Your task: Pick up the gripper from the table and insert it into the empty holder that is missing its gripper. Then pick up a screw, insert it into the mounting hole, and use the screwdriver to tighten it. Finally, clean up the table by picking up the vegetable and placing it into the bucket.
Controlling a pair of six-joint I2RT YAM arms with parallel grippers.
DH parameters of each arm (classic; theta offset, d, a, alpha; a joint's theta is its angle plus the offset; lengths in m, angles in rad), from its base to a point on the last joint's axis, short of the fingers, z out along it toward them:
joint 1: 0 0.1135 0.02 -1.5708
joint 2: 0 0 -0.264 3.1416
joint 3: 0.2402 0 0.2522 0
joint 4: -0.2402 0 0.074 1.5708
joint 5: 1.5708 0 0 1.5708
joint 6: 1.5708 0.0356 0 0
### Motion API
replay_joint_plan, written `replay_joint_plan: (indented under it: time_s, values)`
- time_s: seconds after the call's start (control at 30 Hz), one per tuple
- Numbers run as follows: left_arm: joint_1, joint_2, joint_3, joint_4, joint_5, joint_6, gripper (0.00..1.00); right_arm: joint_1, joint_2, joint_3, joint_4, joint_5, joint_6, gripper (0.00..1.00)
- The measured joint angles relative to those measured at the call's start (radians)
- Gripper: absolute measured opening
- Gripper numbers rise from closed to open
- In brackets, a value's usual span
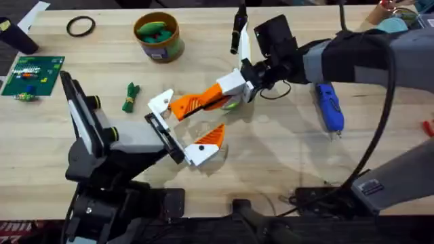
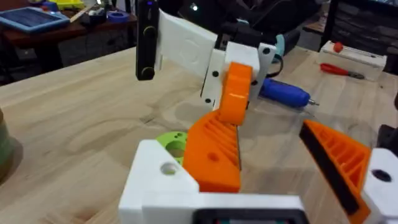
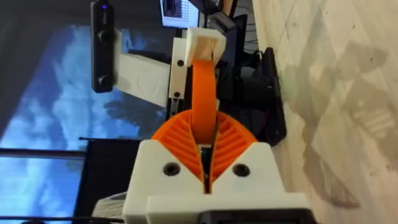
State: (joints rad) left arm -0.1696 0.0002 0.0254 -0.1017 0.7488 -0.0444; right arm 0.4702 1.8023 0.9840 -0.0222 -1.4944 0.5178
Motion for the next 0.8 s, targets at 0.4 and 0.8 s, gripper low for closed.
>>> replay_joint_plan:
  time_s: [0.4, 0.8]
  values:
    - [0.000, 0.000, 0.000, 0.000, 0.003, 0.003, 0.986, 0.000, 0.000, -0.002, 0.121, 0.009, 0.007, 0.016]
    - [0.000, 0.000, 0.000, 0.000, -0.002, 0.003, 0.986, 0.006, 0.000, -0.003, 0.164, 0.012, 0.166, 0.016]
